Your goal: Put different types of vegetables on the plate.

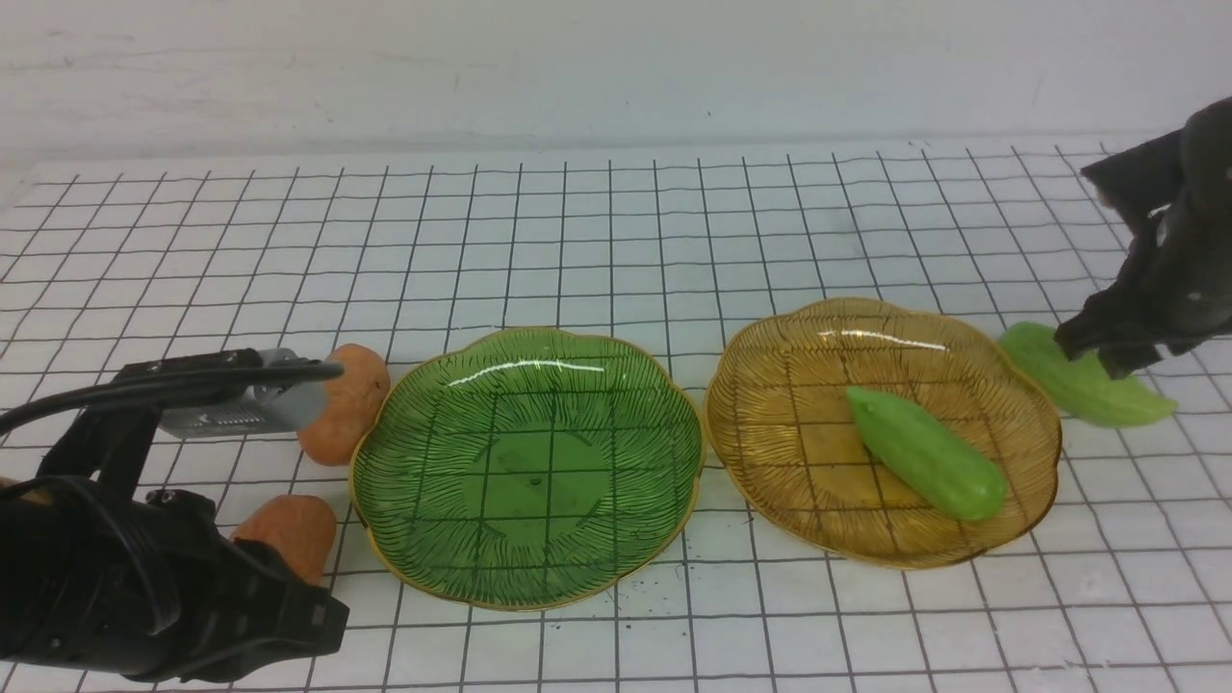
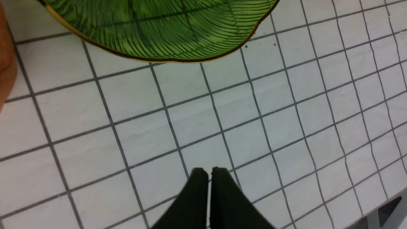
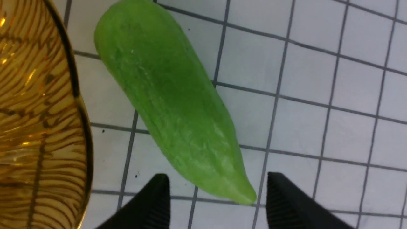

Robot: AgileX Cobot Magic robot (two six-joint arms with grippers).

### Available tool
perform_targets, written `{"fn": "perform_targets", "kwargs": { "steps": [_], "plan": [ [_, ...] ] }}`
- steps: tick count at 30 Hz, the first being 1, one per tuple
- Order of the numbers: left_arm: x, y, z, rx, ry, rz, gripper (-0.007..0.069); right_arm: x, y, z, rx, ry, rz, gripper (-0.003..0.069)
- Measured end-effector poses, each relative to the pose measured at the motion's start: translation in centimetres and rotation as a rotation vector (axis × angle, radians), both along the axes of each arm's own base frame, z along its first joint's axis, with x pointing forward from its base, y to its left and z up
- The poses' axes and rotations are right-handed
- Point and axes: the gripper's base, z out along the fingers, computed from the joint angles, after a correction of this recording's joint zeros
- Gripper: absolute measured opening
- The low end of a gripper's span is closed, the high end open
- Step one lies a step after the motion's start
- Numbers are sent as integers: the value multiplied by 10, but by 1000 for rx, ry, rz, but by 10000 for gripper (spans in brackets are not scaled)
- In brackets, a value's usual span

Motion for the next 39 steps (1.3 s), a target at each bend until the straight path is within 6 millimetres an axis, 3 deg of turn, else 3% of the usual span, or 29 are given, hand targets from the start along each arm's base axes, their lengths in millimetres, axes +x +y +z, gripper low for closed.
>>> {"fn": "perform_targets", "kwargs": {
  "steps": [2, 5, 10, 14, 16, 20, 23, 25, 26, 29, 32, 39],
  "plan": [
    [0, 0, 0, 0, 1, 0, -3, 5, 0, -14, -8, 16, 13, 493],
    [0, 0, 0, 0, 1, 0, -3, 9, -1, -30, -25, 44, 27, 530],
    [0, 0, 0, 0, 1, 0, -3, 12, -2, -49, -41, 82, 39, 528],
    [0, 0, 0, 0, 1, 0, -3, 12, -2, -54, -45, 94, 42, 454],
    [0, 0, 0, 0, 1, 0, -3, 13, -3, -53, -63, 95, 49, 353],
    [0, 0, 0, 1, 2, -1, -3, 5, -8, -41, -112, 150, 23, 355],
    [0, 0, 0, 1, 2, -2, -3, -4, -10, -10, -86, 204, -90, 355],
    [0, 0, 0, 1, 2, -2, -3, -6, -7, 10, -31, 182, -143, 355],
    [0, 0, 0, 1, 2, -2, -3, -9, -2, 31, 53, 137, -177, 355],
    [0, 0, 0, 1, 2, -2, -3, -17, 14, 51, 237, 119, -195, 355],
    [0, 0, 0, 1, 2, -2, -3, -18, 38, 48, 331, 160, -114, 355],
    [0, 0, 0, 1, 2, -2, 5, -14, 73, 20, 324, 250, -1, 355]
  ]
}}
